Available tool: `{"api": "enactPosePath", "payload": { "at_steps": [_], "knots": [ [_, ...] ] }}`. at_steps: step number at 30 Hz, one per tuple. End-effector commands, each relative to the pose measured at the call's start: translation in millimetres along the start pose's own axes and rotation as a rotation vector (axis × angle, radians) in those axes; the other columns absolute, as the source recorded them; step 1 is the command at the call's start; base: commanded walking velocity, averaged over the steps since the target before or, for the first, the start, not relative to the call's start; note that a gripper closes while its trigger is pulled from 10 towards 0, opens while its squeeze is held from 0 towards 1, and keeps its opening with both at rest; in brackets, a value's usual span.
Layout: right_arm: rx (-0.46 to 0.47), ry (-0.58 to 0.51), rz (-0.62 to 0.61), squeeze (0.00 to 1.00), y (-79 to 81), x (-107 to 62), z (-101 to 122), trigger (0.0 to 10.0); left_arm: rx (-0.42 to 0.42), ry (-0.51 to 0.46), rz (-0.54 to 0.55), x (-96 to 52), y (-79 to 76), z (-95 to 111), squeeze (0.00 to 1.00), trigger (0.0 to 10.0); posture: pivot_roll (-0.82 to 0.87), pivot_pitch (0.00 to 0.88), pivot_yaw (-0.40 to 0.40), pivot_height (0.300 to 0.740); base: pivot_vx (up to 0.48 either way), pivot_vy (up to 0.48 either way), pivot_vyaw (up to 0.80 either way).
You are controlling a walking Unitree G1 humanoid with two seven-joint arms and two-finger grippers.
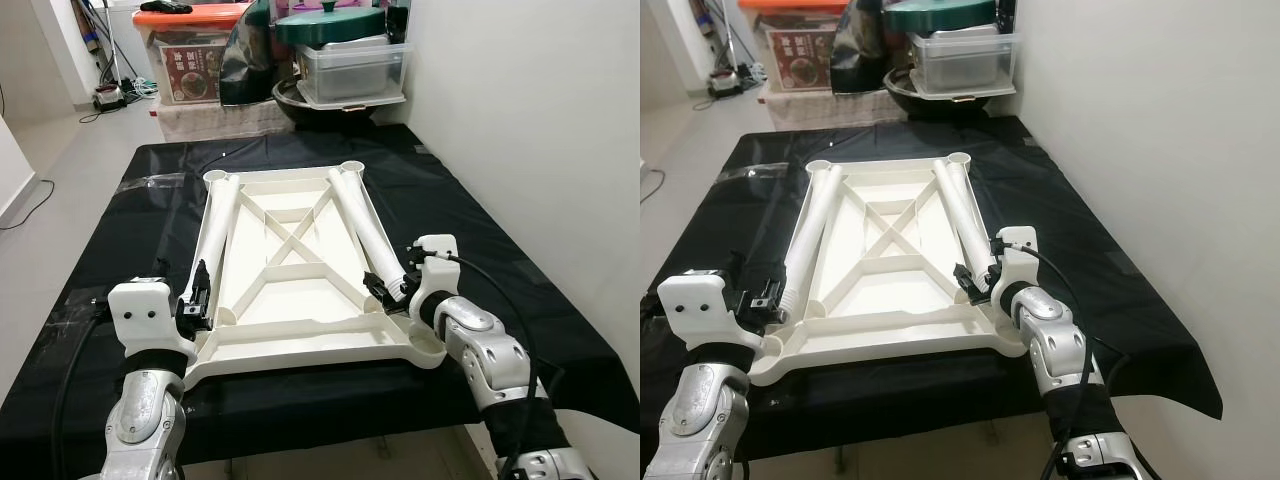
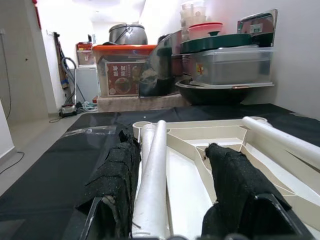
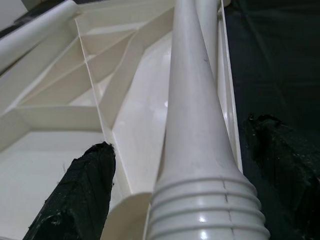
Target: Building children table
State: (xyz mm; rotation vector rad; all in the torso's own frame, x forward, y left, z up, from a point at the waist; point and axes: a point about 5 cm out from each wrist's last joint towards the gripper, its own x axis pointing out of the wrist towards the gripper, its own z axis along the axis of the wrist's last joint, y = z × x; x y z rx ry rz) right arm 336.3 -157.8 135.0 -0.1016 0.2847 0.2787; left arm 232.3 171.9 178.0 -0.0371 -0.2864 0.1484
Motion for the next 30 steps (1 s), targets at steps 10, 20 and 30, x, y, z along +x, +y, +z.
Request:
{"api": "enactPosePath", "payload": {
  "at_steps": [10, 20, 30],
  "knots": [
    [0.102, 0.134, -0.004, 0.00, -0.6, 2.9, -24.2, 8.6, 0.027, 0.020, -0.004, 1.1, 0.9, -1.8, 0.00, 10.0, 0.01, 0.000, -0.040, 0.740, 0.000, 0.000, 0.00],
    [0.155, -0.002, -0.015, 0.00, 0.6, 6.5, -6.0, 0.0, 0.028, 0.012, 0.003, 1.6, 1.6, -0.4, 0.00, 10.0, 0.01, 0.000, -0.042, 0.740, 0.000, 0.000, 0.00],
    [0.233, -0.281, 0.126, 0.00, 4.5, -4.3, 33.9, 0.0, -0.156, 0.065, -0.076, 4.6, -5.0, -4.5, 0.00, 10.0, 0.00, 0.000, -0.034, 0.740, 0.000, 0.000, 0.00]
  ]
}}
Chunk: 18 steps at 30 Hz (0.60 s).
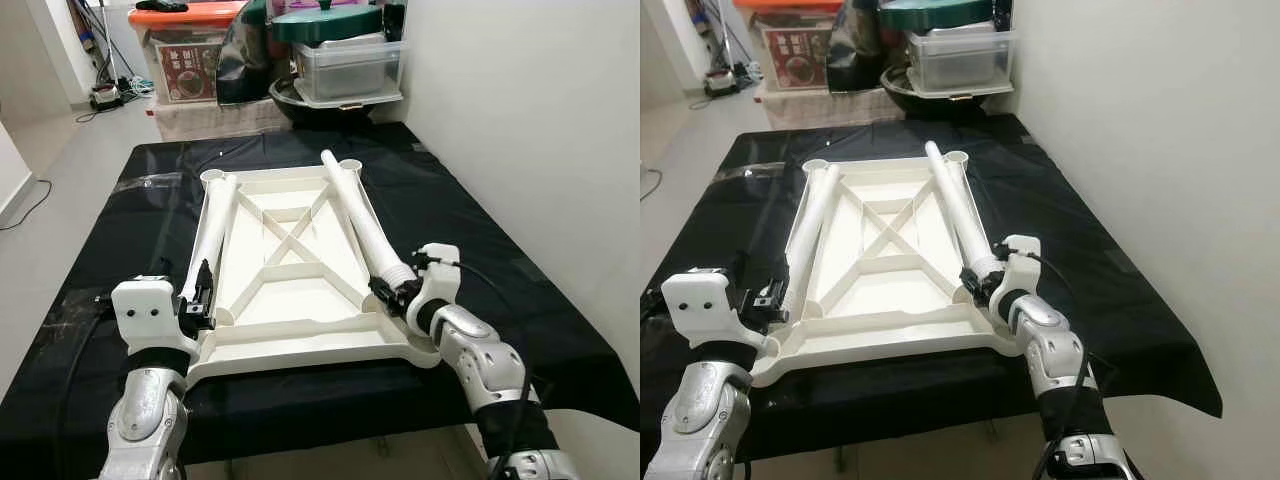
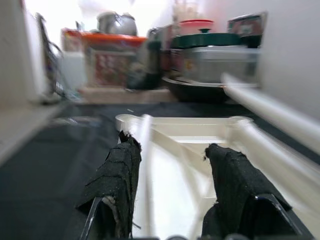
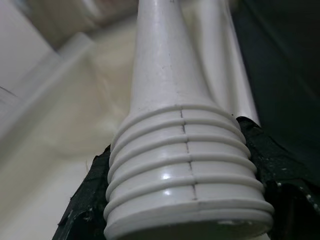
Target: Building children table
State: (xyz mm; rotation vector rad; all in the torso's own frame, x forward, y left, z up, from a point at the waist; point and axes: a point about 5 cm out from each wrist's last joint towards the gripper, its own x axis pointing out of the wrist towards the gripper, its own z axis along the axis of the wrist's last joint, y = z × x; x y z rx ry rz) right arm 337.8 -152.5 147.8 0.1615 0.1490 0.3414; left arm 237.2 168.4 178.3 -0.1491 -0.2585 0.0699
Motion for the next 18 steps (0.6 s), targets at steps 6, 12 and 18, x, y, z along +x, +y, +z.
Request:
{"api": "enactPosePath", "payload": {
  "at_steps": [6, 12, 18],
  "knots": [
    [0.070, -0.240, 0.371, 0.00, 19.2, -15.7, 44.9, 0.0, -0.427, 0.058, -0.178, 7.5, -13.6, 3.1, 0.00, 10.0, 0.00, 0.000, -0.028, 0.740, 0.000, 0.000, 0.00],
    [0.148, -0.147, 0.684, 0.00, 27.8, -32.7, 23.7, 0.0, -0.841, 0.067, -0.332, 21.2, -28.9, 7.0, 0.00, 10.0, -0.01, 0.000, -0.025, 0.740, 0.000, 0.000, 0.00],
    [0.190, -0.109, 0.791, 0.00, 35.3, -39.7, 10.5, 0.0, -1.026, 0.067, -0.433, 21.5, -39.2, 9.7, 0.00, 10.0, -0.01, 0.000, -0.024, 0.740, 0.000, 0.000, 0.00]
  ]
}}
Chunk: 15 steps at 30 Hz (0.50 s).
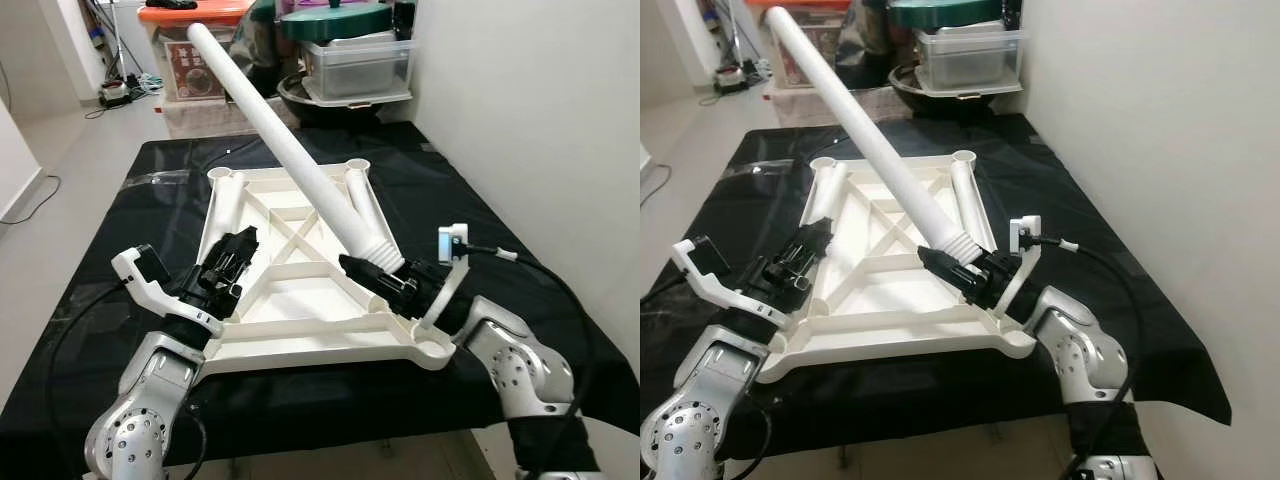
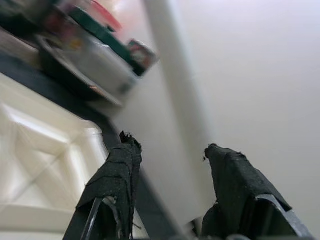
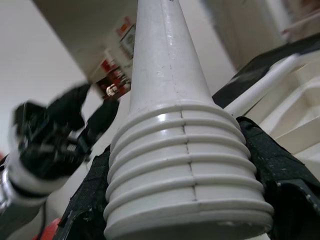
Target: Building children table
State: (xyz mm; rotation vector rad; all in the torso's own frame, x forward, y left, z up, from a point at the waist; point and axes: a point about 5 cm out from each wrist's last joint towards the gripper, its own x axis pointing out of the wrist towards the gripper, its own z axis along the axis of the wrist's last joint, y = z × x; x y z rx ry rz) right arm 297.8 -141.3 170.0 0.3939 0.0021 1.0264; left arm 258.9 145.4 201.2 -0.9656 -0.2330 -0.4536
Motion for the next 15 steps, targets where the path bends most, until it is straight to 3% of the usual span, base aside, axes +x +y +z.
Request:
{"api": "enactPosePath", "payload": {
  "at_steps": [1, 6, 10, 15],
  "knots": [
    [0.044, 0.000, 0.109, 0.00, 11.1, 0.7, -5.5, 0.0, -0.177, -0.005, -0.063, 0.6, -5.6, -12.2, 0.00, 10.0, -0.01, 0.000, -0.024, 0.740, 0.000, 0.000, 0.00],
    [0.048, 0.010, 0.144, 0.00, 14.6, -0.9, -6.9, 0.0, -0.197, 0.005, -0.073, -0.5, -4.4, -12.5, 0.00, 10.0, -0.01, 0.000, -0.025, 0.740, 0.000, 0.000, 0.00],
    [0.066, 0.071, 0.254, 0.00, 23.6, -7.4, -13.6, 0.0, -0.264, 0.056, -0.156, -0.3, -5.0, -7.7, 0.00, 10.0, -0.01, 0.000, -0.027, 0.740, 0.000, 0.000, 0.00],
    [0.084, 0.102, 0.343, 0.00, 30.0, -11.4, -13.8, 0.0, -0.293, 0.091, -0.164, 0.1, 3.4, -1.9, 0.00, 10.0, -0.02, 0.000, -0.022, 0.740, 0.000, 0.000, 0.00]
  ]
}}
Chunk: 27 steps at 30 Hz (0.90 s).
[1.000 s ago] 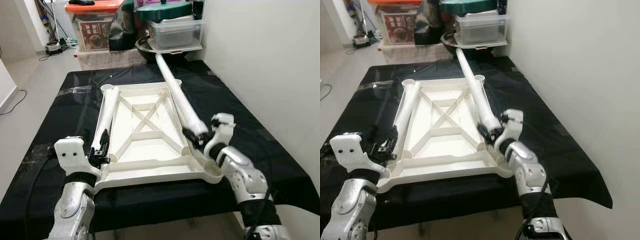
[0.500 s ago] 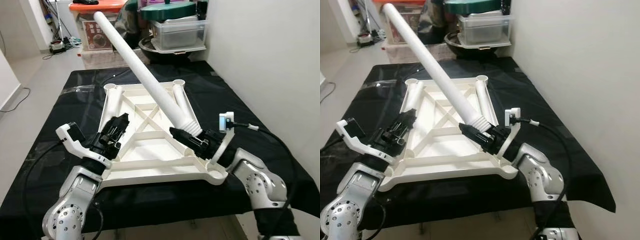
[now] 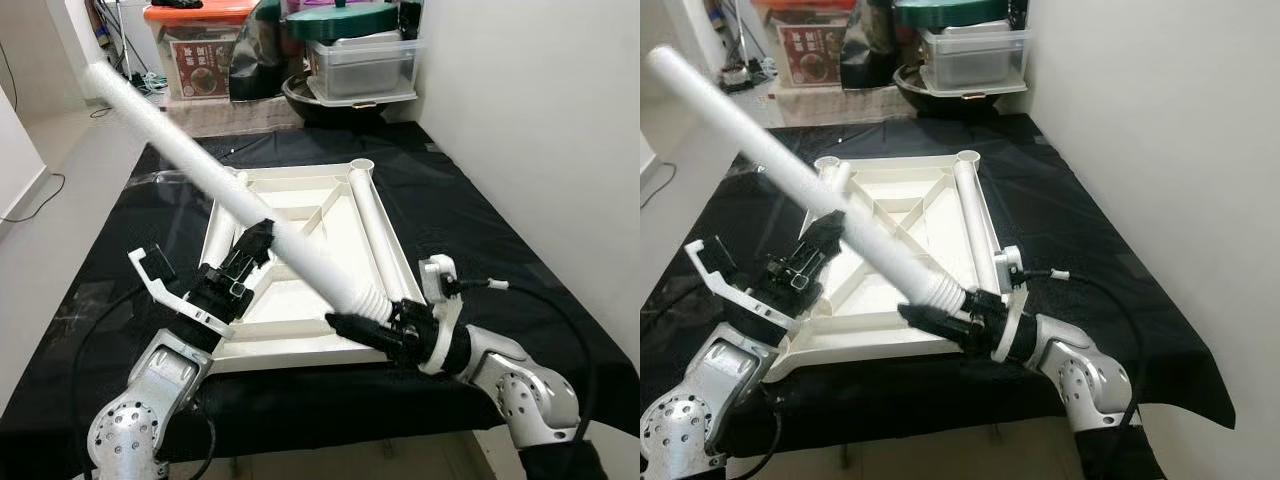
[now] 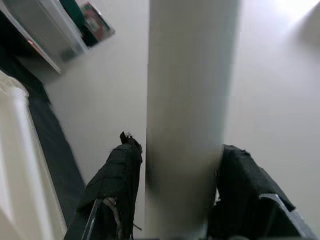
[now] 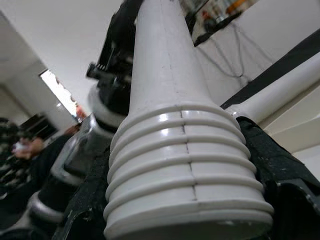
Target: Building children table
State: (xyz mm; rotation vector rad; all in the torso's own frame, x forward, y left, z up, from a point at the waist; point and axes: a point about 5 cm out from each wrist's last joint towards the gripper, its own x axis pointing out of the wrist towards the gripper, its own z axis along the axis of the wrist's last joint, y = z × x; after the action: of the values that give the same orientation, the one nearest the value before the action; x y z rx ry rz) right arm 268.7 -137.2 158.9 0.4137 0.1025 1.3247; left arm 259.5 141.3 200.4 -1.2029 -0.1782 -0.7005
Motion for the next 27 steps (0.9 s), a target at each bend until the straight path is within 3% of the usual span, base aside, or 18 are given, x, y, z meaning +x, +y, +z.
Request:
{"api": "enactPosePath", "payload": {
  "at_steps": [1, 9, 14, 15, 17, 18, 23, 27],
  "knots": [
    [-0.006, 0.021, 0.099, 0.00, 10.1, 2.0, -0.4, 0.0, -0.014, 0.013, 0.004, -2.7, 4.4, 5.1, 0.00, 10.0, -0.02, 0.000, -0.024, 0.740, 0.000, 0.000, 0.00],
    [0.002, 0.120, 0.134, 0.00, 13.1, -4.6, -9.3, 0.0, 0.037, 0.030, -0.042, 5.7, -1.2, 20.6, 0.00, 10.0, -0.03, 0.000, -0.019, 0.740, 0.000, 0.000, 0.00],
    [-0.003, 0.145, 0.127, 0.00, 12.7, -8.6, -10.3, 0.0, 0.122, 0.000, -0.020, 3.3, -0.8, 42.5, 0.00, 10.0, -0.03, 0.000, -0.019, 0.740, 0.000, 0.000, 0.00],
    [-0.002, 0.146, 0.124, 0.00, 12.4, -9.2, -10.4, 0.0, 0.138, -0.013, -0.016, 1.1, -0.7, 46.8, 0.00, 1.6, -0.03, 0.000, -0.021, 0.740, 0.000, 0.000, 0.00],
    [-0.001, 0.146, 0.122, 0.00, 12.2, -9.5, -10.5, 0.0, 0.148, -0.022, -0.014, -0.6, -0.9, 49.6, 0.00, 1.6, -0.03, 0.000, -0.021, 0.740, 0.000, 0.000, 0.00],
    [-0.001, 0.147, 0.113, 0.00, 11.2, -9.5, -11.0, 0.0, 0.165, -0.044, 0.007, -2.7, 0.8, 53.1, 0.00, 0.0, -0.03, 0.000, -0.021, 0.740, 0.000, 0.000, 0.00],
    [-0.006, 0.152, 0.111, 0.00, 9.9, -8.6, -11.1, 0.0, 0.212, -0.096, 0.052, -9.3, 4.8, 60.9, 0.00, 0.0, -0.03, 0.000, -0.026, 0.740, 0.000, 0.000, 0.00],
    [-0.010, 0.151, 0.109, 0.00, 8.7, -6.7, -10.5, 0.0, 0.206, -0.088, 0.013, -10.1, 0.0, 56.9, 0.00, 0.0, -0.02, 0.000, -0.035, 0.740, 0.000, 0.000, 0.00]
  ]
}}
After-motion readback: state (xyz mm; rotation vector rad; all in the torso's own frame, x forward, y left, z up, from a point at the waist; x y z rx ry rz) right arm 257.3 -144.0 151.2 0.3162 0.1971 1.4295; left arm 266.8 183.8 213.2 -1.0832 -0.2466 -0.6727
